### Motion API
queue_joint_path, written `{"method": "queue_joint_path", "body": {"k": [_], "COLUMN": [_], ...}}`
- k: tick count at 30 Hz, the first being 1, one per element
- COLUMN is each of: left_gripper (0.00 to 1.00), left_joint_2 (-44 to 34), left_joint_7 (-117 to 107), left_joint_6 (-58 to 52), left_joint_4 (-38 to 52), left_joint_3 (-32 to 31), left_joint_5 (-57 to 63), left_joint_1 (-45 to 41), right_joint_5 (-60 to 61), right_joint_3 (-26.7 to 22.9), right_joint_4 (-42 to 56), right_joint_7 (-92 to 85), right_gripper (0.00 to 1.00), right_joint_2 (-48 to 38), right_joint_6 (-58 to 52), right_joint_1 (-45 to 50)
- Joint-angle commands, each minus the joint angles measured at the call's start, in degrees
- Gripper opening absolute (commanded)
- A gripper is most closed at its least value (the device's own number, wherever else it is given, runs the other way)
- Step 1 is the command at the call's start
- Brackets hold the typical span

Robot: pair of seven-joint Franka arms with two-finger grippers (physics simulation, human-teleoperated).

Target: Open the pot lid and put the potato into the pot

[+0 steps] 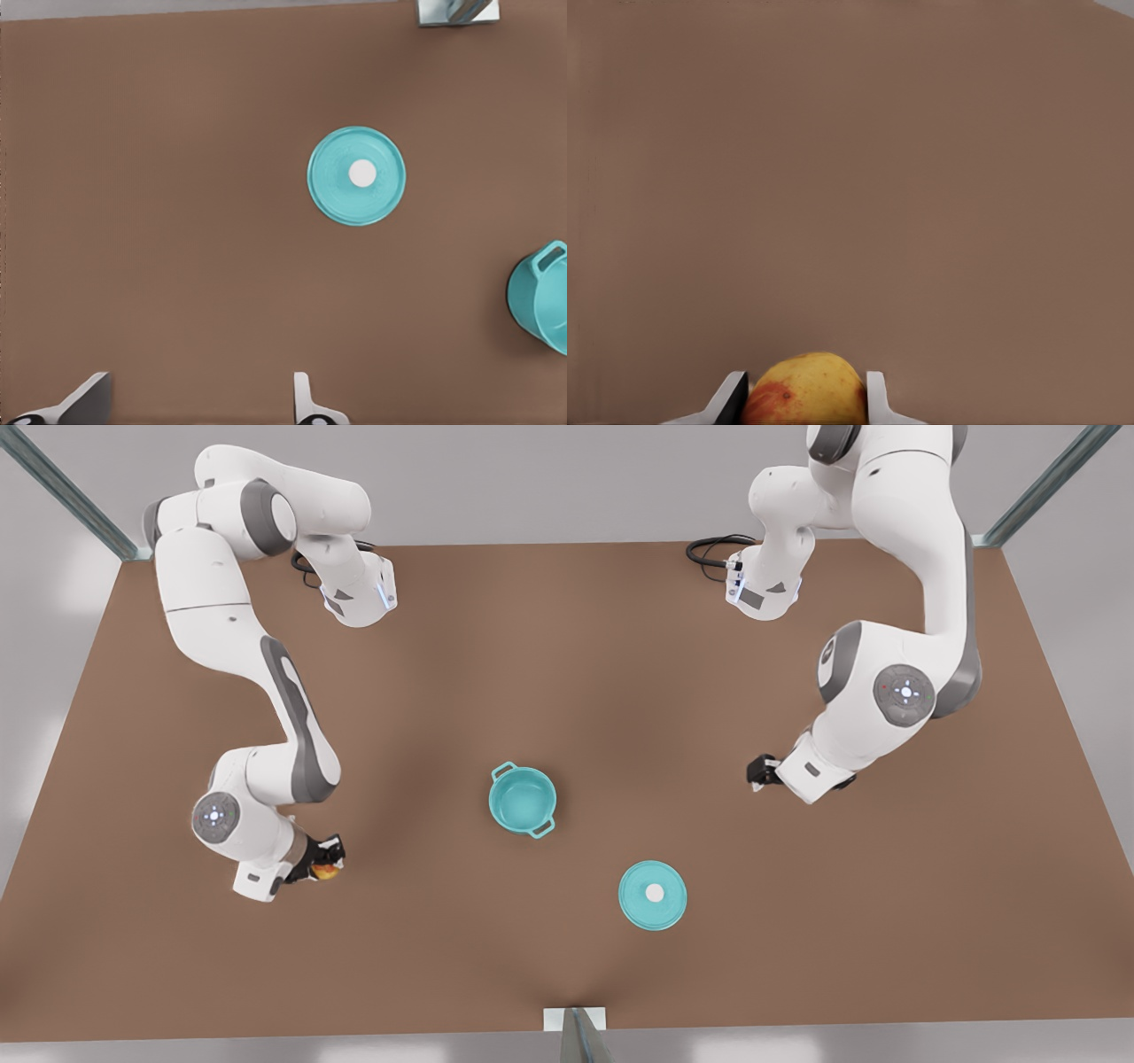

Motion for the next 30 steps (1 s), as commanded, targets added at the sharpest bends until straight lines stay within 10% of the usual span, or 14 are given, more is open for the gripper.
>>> {"method": "queue_joint_path", "body": {"k": [1,30], "left_gripper": [1.00,1.00], "left_joint_2": [-0.08,1.15], "left_joint_7": [-3.63,-9.34], "left_joint_6": [-0.21,-0.21], "left_joint_4": [0.04,2.32], "left_joint_3": [0.22,-0.66], "left_joint_5": [-0.01,0.43], "left_joint_1": [0.27,-7.47], "right_joint_5": [-1.38,-1.81], "right_joint_3": [2.23,4.43], "right_joint_4": [0.03,4.33], "right_joint_7": [5.01,48.86], "right_gripper": [0.32,0.29], "right_joint_2": [-0.63,-0.11], "right_joint_6": [-2.60,-5.32], "right_joint_1": [0.00,25.84]}}
